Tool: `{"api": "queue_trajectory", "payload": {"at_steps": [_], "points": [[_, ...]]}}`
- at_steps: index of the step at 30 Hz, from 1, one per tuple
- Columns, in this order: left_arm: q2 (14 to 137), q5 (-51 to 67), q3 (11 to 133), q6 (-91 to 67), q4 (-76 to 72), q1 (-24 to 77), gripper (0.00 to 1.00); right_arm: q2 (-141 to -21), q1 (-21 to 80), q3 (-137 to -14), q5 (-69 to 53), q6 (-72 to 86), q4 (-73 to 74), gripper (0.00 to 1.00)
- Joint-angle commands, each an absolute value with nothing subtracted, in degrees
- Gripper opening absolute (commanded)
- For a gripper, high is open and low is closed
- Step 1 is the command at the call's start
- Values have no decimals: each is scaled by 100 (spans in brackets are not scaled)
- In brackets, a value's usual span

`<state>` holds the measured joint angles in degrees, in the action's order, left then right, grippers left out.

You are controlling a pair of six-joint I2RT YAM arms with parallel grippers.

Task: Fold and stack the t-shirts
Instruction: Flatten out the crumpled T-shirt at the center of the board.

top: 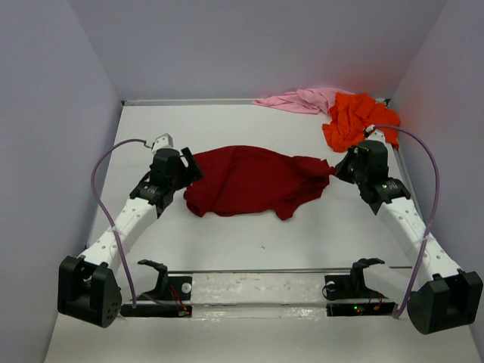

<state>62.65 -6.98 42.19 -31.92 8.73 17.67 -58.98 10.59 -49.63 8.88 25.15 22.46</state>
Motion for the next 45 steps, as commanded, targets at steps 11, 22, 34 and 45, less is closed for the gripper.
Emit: {"api": "queue_trajectory", "payload": {"at_steps": [11, 22, 34, 45], "points": [[7866, -817, 4501, -3708, -360, 1960, 86, -5871, 1090, -4913, 686, 2505, 1951, 0], [7111, -1476, 3727, -4034, -326, 2303, 84, -5880, 1143, -4816, 686, 2487, 1925, 0], [6671, -2022, 3349, -4121, -61, 2505, 84, -5915, 1195, -4808, 738, 2479, 1907, 0], [6802, -2434, 3111, -4360, -202, 2760, 84, -6012, 1248, -4773, 703, 2479, 1898, 0]]}}
